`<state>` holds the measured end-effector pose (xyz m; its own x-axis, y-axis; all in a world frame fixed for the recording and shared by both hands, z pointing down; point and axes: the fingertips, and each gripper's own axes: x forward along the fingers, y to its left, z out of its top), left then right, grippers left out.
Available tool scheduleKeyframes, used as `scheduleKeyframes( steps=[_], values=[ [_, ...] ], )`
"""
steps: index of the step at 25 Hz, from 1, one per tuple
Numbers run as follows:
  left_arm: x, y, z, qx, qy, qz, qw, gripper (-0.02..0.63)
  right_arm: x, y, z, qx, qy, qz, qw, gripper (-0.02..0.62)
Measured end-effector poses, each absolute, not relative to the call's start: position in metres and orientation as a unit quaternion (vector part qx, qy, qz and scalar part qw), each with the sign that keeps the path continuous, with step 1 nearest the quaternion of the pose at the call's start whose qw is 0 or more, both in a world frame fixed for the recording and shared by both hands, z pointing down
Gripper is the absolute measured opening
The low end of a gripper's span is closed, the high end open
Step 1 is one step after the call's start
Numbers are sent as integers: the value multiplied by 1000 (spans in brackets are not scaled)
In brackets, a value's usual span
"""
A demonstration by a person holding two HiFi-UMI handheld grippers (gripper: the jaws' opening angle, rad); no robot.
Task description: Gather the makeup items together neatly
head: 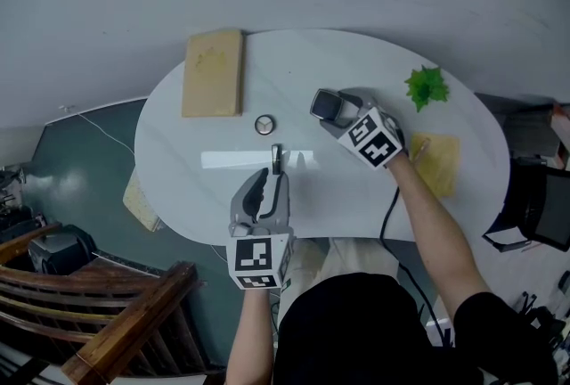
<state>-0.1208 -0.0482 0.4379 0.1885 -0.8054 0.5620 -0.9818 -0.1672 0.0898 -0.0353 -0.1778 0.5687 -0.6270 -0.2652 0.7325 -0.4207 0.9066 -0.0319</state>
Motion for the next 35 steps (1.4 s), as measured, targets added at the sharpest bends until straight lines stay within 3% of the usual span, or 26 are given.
scheduleKeyframes(
  steps=[35],
  values=[
    [-132, -1, 430, 730, -623, 180, 216, 109, -58, -56, 584, 56, -906, 50, 416, 302]
  ],
)
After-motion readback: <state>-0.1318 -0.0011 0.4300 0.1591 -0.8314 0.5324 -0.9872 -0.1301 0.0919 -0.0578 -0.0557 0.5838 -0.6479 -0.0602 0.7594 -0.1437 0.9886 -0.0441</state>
